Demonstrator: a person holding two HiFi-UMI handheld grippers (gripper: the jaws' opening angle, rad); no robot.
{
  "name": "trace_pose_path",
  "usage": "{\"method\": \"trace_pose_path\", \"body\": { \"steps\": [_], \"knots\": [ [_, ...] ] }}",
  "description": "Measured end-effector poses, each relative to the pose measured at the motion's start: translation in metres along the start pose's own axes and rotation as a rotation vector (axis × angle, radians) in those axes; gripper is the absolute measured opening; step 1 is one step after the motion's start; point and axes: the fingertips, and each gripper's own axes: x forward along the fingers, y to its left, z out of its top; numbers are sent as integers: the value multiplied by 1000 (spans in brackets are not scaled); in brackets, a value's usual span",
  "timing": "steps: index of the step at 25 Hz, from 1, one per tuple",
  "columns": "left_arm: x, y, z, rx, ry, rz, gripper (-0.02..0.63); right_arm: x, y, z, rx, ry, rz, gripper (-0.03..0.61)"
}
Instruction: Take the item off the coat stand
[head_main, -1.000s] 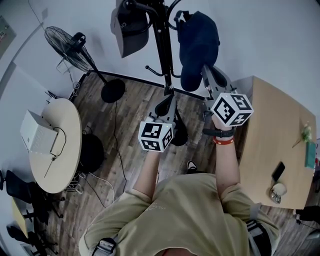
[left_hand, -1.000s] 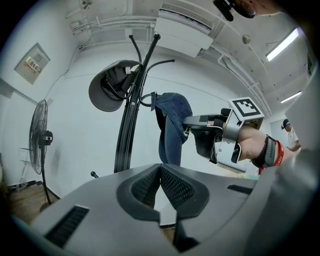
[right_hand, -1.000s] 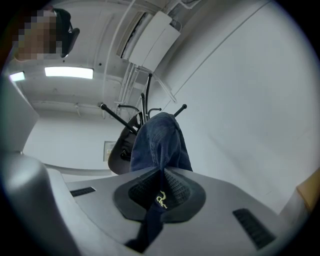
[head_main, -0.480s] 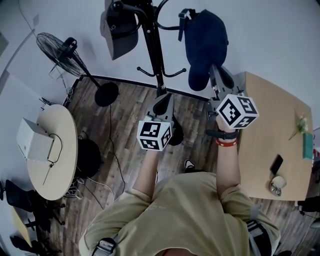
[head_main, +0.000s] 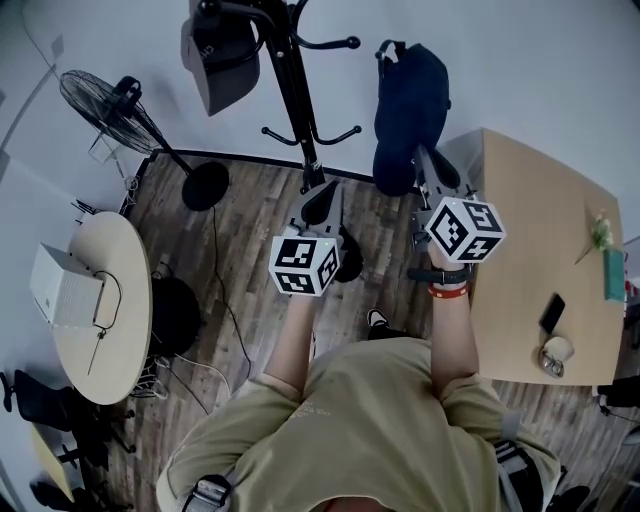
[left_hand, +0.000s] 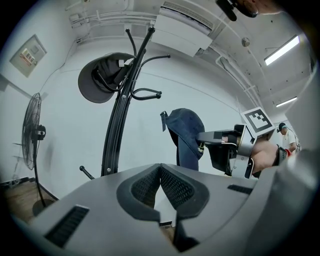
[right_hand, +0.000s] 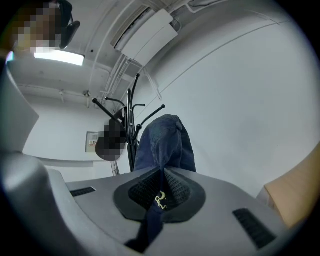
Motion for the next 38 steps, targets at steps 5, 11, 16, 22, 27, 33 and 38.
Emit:
{"method": "trace_pose_path", "body": {
  "steps": [5, 11, 16, 22, 27, 33, 38],
  "knots": [
    [-1, 5, -5, 0, 7, 14, 23, -5, -2, -31, -27, 70, -19, 20],
    [-4, 7, -7, 6, 14, 25, 23, -11, 7, -58, -39, 122, -8, 20],
    [-4, 8, -7, 18, 9, 36, 23, -17, 8, -77, -58, 156, -5, 20],
    [-8, 5, -2, 45, -9, 52, 23, -25, 8, -89, -101, 187, -10, 20],
    [-11, 2, 0, 48, -18, 54, 23, -29, 12, -94, -103, 197, -7, 20],
    [-15, 0, 1, 49, -20, 54, 23, -33, 18, -96, -103, 205, -1, 20],
    [-23, -5, 0, 46, -19, 50, 23, -41, 23, -97, -103, 213, -3, 20]
  ]
}}
